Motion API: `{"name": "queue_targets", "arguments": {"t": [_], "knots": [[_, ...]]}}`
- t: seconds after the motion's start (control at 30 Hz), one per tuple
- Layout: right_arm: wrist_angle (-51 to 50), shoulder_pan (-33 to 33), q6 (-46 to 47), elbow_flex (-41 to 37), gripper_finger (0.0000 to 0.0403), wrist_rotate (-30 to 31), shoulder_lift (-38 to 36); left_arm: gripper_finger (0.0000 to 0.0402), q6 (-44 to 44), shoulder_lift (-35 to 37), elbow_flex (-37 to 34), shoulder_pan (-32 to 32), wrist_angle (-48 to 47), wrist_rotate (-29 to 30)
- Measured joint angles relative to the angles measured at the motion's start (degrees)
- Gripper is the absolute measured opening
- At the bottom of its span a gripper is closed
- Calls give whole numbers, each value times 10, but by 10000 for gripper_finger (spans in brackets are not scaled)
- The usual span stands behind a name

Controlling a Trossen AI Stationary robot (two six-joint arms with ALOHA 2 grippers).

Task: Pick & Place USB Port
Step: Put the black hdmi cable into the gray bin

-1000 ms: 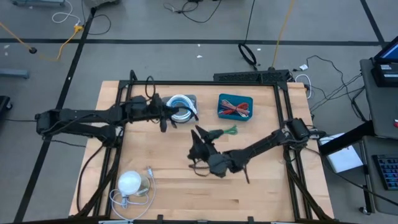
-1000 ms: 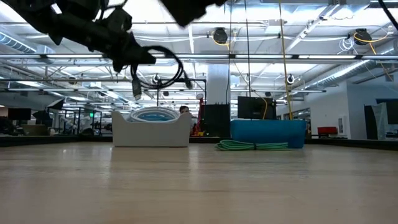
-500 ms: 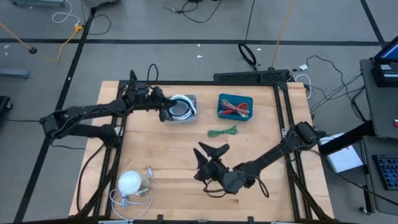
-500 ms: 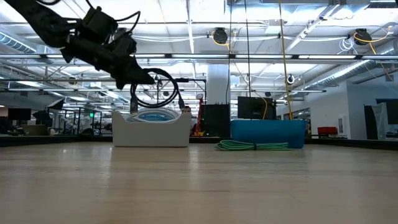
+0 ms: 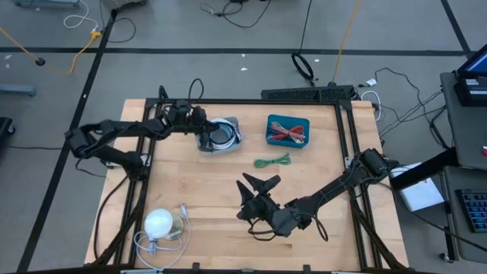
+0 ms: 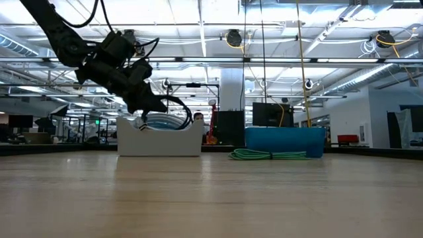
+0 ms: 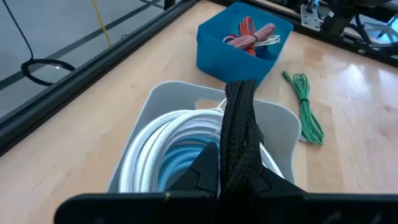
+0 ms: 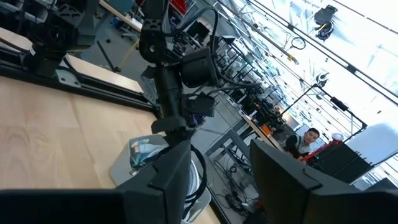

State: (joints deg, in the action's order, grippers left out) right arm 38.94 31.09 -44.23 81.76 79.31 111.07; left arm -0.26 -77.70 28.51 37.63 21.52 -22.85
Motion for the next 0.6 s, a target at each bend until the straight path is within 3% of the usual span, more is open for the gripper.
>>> {"name": "queue_targets", "arguments": {"t": [0.6], "knots": [[0, 0, 6, 0, 156, -9, 0, 14, 72, -2, 1, 55, -24, 49]]}}
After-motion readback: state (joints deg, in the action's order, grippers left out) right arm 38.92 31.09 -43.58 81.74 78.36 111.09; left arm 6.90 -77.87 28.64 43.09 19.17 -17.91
